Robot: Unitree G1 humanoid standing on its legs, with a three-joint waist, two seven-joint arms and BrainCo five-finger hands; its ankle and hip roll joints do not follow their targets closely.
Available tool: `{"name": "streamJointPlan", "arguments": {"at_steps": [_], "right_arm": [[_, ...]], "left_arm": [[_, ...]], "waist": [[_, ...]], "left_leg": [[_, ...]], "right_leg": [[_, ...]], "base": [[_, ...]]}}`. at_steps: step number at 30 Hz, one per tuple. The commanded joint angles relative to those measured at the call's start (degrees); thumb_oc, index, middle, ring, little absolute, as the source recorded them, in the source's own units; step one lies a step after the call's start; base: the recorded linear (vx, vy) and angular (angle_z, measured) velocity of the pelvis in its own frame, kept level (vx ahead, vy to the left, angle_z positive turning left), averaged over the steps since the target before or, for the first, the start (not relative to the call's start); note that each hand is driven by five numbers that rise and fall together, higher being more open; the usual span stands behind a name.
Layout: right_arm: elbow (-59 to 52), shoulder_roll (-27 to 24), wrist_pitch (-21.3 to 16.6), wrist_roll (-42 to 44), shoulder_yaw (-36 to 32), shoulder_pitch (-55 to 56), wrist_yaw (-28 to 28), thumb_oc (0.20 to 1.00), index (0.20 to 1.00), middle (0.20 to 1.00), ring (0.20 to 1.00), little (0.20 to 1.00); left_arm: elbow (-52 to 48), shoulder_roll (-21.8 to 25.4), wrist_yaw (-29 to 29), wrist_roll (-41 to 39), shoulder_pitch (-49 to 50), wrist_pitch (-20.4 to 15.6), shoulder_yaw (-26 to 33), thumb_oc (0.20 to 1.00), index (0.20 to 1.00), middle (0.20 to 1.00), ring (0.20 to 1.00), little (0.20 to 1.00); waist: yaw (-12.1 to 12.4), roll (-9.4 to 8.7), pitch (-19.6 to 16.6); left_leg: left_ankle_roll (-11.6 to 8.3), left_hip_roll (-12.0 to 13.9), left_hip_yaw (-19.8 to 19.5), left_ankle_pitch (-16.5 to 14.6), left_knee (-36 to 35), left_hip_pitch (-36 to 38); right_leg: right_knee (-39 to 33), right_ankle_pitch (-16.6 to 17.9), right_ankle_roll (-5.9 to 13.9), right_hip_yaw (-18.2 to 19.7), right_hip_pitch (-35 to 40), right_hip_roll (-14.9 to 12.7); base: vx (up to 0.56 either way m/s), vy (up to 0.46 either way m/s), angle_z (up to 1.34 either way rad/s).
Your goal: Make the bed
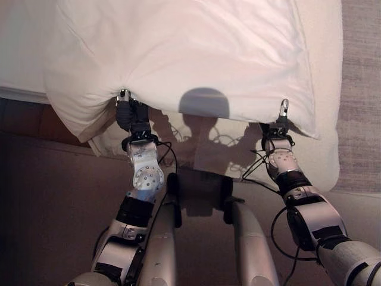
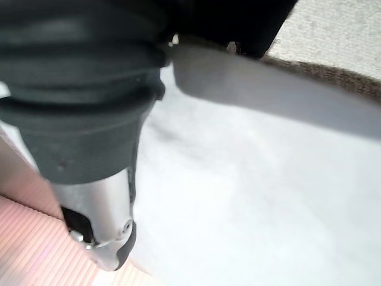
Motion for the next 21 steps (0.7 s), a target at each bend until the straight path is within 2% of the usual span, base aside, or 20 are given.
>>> {"name": "streamJointPlan", "arguments": {"at_steps": [1,2,3,4,10,13,19,21], "right_arm": [[-1.69,-4.93,-3.4,-1.51,-3.49,1.73,0.73,1.0,1.0,1.0,1.0,1.0],[-1.83,-4.94,-3.45,-1.4,-3.65,1.99,0.92,1.0,1.0,1.0,1.0,1.0],[-2.02,-5.12,-3.35,-1.41,-3.75,2.21,1.16,0.551,0.551,0.551,0.551,0.551],[-2.33,-5.23,-3.45,-1.38,-3.85,2.75,1.54,0.2,0.2,0.2,0.2,0.2],[-5.98,-4.06,-3.68,-1.88,-2.9,4.49,2.57,0.2,0.2,0.2,0.2,0.2],[-18.58,-0.62,-5.57,-3.95,-1.2,10.22,7.43,0.2,0.2,0.2,0.2,0.2],[-29.94,2.32,-7.25,-4.84,0.29,15.85,12.78,0.2,0.2,0.2,0.2,0.2],[-30.25,2.42,-7.32,-4.92,0.41,16.2,12.7,0.2,0.2,0.2,0.2,0.2]], "left_arm": [[-9.53,2.74,-2.36,6.02,2.34,-3.93,5.14,0.2,0.2,0.2,0.2,0.2],[-9.71,2.69,-2.49,6.03,2.55,-3.89,5.13,0.2,0.2,0.2,0.2,0.2],[-9.74,2.74,-2.61,6.16,2.7,-3.84,5.14,0.2,0.2,0.2,0.2,0.2],[-9.61,2.67,-2.83,5.95,3.0,-3.75,5.05,0.2,0.2,0.2,0.2,0.2],[-9.29,2.32,-3.21,5.49,3.35,-3.76,5.35,0.2,0.2,0.2,0.2,0.2],[-6.73,0.72,-4.0,3.9,3.66,-3.51,5.77,0.2,0.2,0.2,0.2,0.2],[-2.9,-0.88,-5.21,1.36,4.4,-3.72,6.36,0.2,0.2,0.2,0.2,0.2],[-2.77,-0.84,-5.45,1.14,4.53,-3.74,6.39,0.2,0.2,0.2,0.2,0.2]], "waist": [[1.06,2.11,-5.05],[1.13,2.12,-5.12],[1.06,2.12,-5.12],[0.97,2.23,-5.23],[0.72,2.19,-5.4],[-0.35,2.2,-6.29],[-1.69,1.97,-7.25],[-1.7,1.95,-7.42]], "left_leg": [[1.1,-1.38,0.81,-1.16,-0.13,-1.32],[1.07,-1.3,0.88,-1.18,-0.2,-1.23],[1.08,-1.24,0.91,-1.17,-0.15,-1.24],[1.06,-1.17,1.02,-1.14,-0.07,-1.17],[1.07,-1.08,1.2,-1.13,-0.1,-0.9],[0.95,-0.83,1.44,-1.11,-0.23,-0.88],[0.89,-0.56,1.72,-0.71,-1.13,-0.93],[0.89,-0.54,1.75,-0.7,-1.16,-0.93]], "right_leg": [[-6.94,5.74,5.96,4.09,0.32,-0.35],[-6.98,5.72,5.95,4.22,0.33,-0.3],[-6.99,5.74,5.96,4.26,0.31,-0.3],[-6.97,5.68,5.91,4.33,0.35,-0.21],[-7.06,5.67,5.87,4.47,0.48,-0.14],[-7.01,5.61,5.74,5.0,0.12,0.12],[-8.16,6.09,5.78,5.49,0.0,0.61],[-8.2,6.12,5.78,5.52,-0.02,0.63]], "base": [[0.0,0.0,0.0],[0.0,0.0,0.0],[-0.01,-0.012,-0.03],[-0.01,-0.01,-0.04],[-0.01,-0.006,-0.03],[0.0,0.0,0.0],[0.0,0.0,-0.01],[-0.01,-0.009,-0.02]]}}
